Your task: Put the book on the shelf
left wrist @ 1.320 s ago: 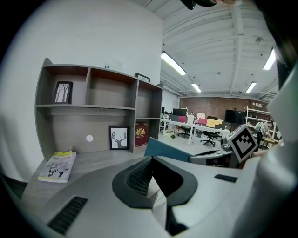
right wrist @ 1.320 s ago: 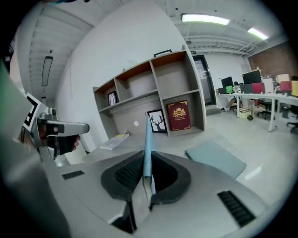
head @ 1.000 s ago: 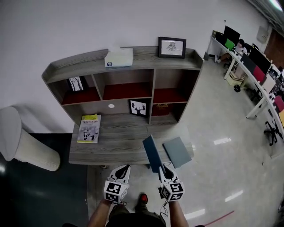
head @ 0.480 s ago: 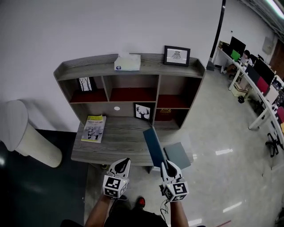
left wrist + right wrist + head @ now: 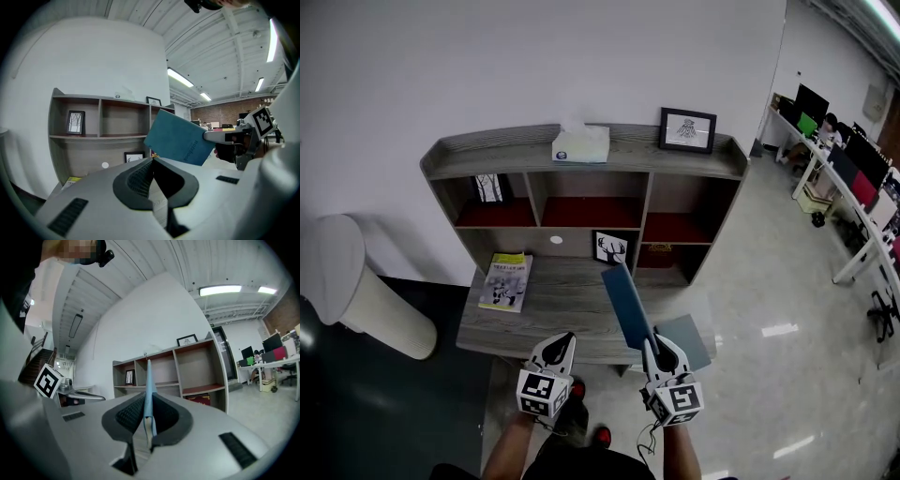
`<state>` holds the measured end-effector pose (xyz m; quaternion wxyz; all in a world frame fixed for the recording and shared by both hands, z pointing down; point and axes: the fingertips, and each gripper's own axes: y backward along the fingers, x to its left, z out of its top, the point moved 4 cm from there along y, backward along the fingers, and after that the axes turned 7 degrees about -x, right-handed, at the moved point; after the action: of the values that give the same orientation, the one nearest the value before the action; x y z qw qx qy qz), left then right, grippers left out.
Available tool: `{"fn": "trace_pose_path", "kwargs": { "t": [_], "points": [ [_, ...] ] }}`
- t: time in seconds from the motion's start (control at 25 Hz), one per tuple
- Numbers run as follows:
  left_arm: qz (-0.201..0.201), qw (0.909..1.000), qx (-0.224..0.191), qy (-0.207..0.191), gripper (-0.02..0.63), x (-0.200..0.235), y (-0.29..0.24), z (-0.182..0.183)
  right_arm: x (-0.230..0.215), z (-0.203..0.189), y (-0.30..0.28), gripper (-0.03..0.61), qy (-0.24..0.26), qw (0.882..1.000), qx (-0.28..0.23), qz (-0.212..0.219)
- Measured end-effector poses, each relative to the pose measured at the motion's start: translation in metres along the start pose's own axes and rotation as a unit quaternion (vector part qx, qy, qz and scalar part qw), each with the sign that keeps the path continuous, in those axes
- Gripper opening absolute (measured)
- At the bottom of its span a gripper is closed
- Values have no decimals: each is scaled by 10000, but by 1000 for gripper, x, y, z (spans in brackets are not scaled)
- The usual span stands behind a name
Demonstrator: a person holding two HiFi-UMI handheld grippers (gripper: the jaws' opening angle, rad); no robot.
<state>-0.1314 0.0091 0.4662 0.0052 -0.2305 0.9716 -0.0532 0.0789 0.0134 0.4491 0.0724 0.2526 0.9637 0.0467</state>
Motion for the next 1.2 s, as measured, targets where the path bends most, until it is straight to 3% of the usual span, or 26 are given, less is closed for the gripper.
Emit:
{"fn": "trace_pose_path", "kwargs": {
  "t": [0.44,0.72,0.88,1.12,1.2],
  "points": [
    [70,9999,-86,23,6,70,-54,19,-8,29,-95,61,432,9988,-196,140],
    [-30,9999,-89,97,6,109,-91,26,-5,55,-157,61,1290,9911,-250,222],
    [-91,9998,-89,149,6,128,-107,28,6,71,-182,61,2319,9719,-252,322],
    [-183,9995,-116,241,6,152,-127,28,18,84,-211,61,3813,9243,53,160],
    [-213,9993,-124,267,6,159,-132,28,20,86,-221,61,4289,9032,91,96]
  ]
}}
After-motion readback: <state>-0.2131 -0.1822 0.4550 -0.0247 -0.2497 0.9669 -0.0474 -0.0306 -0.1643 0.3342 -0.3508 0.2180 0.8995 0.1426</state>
